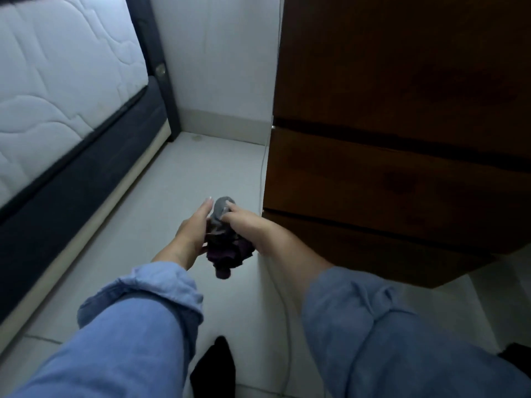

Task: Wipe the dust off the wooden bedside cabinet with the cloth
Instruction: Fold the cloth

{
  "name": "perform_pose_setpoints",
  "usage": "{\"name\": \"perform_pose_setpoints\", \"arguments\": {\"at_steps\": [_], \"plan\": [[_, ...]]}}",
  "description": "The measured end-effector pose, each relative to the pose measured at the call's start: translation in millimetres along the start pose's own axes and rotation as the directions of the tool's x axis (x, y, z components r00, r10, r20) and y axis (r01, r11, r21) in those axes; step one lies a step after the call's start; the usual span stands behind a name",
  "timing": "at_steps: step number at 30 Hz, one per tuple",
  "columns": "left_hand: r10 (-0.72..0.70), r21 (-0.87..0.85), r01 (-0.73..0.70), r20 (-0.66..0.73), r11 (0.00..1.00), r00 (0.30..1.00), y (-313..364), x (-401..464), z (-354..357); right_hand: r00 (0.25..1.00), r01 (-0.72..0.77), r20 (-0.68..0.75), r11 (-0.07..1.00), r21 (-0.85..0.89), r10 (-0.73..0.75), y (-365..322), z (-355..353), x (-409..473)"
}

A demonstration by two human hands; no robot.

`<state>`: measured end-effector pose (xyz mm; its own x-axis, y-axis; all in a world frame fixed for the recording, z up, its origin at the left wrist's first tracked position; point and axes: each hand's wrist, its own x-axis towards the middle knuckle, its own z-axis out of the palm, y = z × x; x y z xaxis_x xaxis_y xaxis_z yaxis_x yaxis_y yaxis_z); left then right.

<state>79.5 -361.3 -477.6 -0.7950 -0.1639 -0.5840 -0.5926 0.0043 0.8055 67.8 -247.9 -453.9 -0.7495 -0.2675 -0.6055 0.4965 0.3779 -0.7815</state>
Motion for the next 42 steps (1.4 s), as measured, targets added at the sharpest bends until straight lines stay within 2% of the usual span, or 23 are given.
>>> {"name": "perform_pose_setpoints", "arguments": {"at_steps": [3,5,8,10,12,14,18,20,23,26,27,32,34,36,39,42], "plan": [[0.094,-0.025,-0.093,0.024,0.995,0.995,23.3,-30.7,0.3,0.989,0.146,0.017,0.968,-0.204,-0.145,-13.5,-8.0,-33.9],[0.157,0.006,-0.157,0.025,0.988,0.987,39.9,-59.0,0.0,0.980,0.198,0.020,0.950,-0.243,-0.199,-21.7,-21.2,-59.7],[0.227,0.015,-0.227,0.024,0.974,0.974,63.2,-95.5,4.2,0.963,0.260,-0.026,0.950,-0.172,-0.268,-34.6,-42.1,-101.6],[0.292,-0.018,-0.291,0.064,0.956,0.954,80.4,-130.5,9.9,0.938,0.304,-0.137,0.945,-0.122,-0.320,-39.8,-54.4,-134.5],[0.349,-0.023,-0.349,0.131,0.937,0.928,96.0,-149.1,16.2,0.942,0.283,-0.184,0.959,-0.020,-0.282,-45.4,-65.7,-158.1],[0.440,-0.026,-0.444,0.195,0.896,0.877,115.7,-173.9,25.3,0.947,0.263,-0.202,0.964,0.046,-0.249,-49.9,-82.6,-187.6],[0.558,-0.071,-0.568,0.323,0.820,0.764,155.1,-231.1,53.0,0.923,0.319,-0.239,0.947,0.031,-0.303,-63.7,-115.7,-258.3],[0.579,-0.092,-0.591,0.366,0.802,0.729,169.8,-252.0,69.1,0.881,0.397,-0.293,0.917,0.031,-0.371,-70.7,-127.7,-285.6],[0.616,-0.155,-0.614,0.412,0.774,0.672,192.3,-284.6,96.9,0.756,0.520,-0.458,0.854,-0.014,-0.468,-78.8,-149.4,-330.0],[0.647,-0.137,-0.664,0.437,0.735,0.625,214.8,-313.0,122.2,0.620,0.551,-0.611,0.827,-0.107,-0.492,-88.7,-174.0,-371.7],[0.656,-0.131,-0.680,0.443,0.721,0.611,221.7,-318.7,129.8,0.597,0.561,-0.627,0.819,-0.120,-0.501,-91.8,-181.3,-382.8],[0.699,-0.177,-0.723,0.481,0.668,0.529,253.4,-350.4,174.8,0.524,0.631,-0.640,0.761,-0.152,-0.562,-105.6,-224.5,-423.9],[0.677,-0.180,-0.705,0.511,0.686,0.529,263.8,-362.5,194.3,0.485,0.660,-0.671,0.738,-0.140,-0.561,-108.1,-242.3,-434.4],[0.645,-0.176,-0.677,0.540,0.715,0.541,273.0,-369.2,210.0,0.485,0.687,-0.689,0.722,-0.081,-0.538,-110.1,-255.3,-438.6],[0.631,-0.164,-0.681,0.572,0.714,0.524,287.6,-373.5,232.7,0.492,0.715,-0.699,0.699,-0.015,-0.518,-113.9,-275.2,-443.9],[0.655,-0.125,-0.737,0.573,0.664,0.493,302.0,-374.5,249.1,0.475,0.712,-0.718,0.702,-0.026,-0.508,-116.7,-298.6,-451.0]]}}
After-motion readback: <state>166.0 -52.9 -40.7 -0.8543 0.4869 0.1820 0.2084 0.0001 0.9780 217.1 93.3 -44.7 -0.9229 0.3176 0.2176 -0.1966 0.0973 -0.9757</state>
